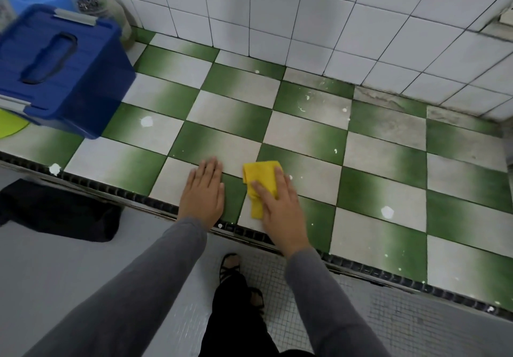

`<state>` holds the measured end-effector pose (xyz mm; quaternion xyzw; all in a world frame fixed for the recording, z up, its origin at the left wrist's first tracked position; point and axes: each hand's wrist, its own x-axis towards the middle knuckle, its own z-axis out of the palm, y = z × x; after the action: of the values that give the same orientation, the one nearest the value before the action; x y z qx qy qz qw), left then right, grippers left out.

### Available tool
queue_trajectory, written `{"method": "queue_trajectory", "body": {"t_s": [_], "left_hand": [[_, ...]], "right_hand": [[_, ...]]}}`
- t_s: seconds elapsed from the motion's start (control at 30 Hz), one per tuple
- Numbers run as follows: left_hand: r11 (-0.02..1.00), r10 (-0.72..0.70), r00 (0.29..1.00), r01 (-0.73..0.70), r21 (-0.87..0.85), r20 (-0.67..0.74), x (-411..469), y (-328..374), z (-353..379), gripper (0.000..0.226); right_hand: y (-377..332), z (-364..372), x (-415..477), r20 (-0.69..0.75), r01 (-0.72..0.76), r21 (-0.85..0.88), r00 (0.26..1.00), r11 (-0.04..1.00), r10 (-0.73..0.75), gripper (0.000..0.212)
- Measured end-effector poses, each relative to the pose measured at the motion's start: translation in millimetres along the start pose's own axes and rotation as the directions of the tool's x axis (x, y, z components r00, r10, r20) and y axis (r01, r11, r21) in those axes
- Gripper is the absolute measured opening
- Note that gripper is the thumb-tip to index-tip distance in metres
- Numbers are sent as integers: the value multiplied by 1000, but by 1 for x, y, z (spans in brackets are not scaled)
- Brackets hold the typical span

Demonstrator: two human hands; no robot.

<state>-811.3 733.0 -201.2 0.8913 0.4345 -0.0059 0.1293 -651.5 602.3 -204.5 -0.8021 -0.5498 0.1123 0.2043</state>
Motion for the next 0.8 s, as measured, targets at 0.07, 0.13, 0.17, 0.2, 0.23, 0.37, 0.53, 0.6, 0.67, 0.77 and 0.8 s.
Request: {"method": "queue_trajectory", "body": {"t_s": [0.07, 0.13, 0.17, 0.2, 0.23, 0.37, 0.53, 0.6, 0.67, 0.77, 0.8], "left_hand": [[1000, -1, 1000, 1, 7, 3, 2, 1, 1, 73], [1000, -15, 1000, 15, 18, -4, 1, -2, 2, 73], [999, -29, 999, 29, 15, -15, -2, -5, 2, 72], [999, -45, 999, 46, 10, -29, -5, -8, 2, 70], [998, -63, 997, 64, 3, -44, -9, -12, 2, 69], [992, -125, 989, 122, -33, -81, -25, -28, -1, 66], [980, -199, 976, 196, -35, -89, -40, -45, 1, 64], [976, -218, 973, 215, -45, -79, -43, -45, 3, 65], [972, -232, 970, 228, -56, -70, -44, -43, 5, 66], [974, -223, 973, 219, -61, -65, -44, -38, 6, 69], [976, -212, 976, 208, -58, -59, -44, -36, 7, 70]], "right_hand": [[28, -16, -12, -37, -90, 4, 995, 996, 90, 56], [53, -30, -9, -67, -211, 27, 975, 977, 213, 53], [61, -33, -3, -93, -253, 36, 962, 967, 255, 50], [64, -34, 5, -114, -281, 38, 952, 959, 283, 48], [62, -32, 13, -127, -291, 39, 947, 956, 294, 46], [21, -6, 34, -90, -224, 21, 970, 974, 225, 44], [-54, 29, 35, -33, -27, -32, 999, 999, 25, 47], [-69, 36, 23, -5, 46, -60, 999, 997, -47, 48], [-64, 34, 9, 21, 135, -73, 991, 988, -133, 48], [-30, 17, -2, 28, 200, -56, 980, 978, -198, 51], [-16, 10, -3, 23, 179, -59, 984, 982, -178, 52]]}}
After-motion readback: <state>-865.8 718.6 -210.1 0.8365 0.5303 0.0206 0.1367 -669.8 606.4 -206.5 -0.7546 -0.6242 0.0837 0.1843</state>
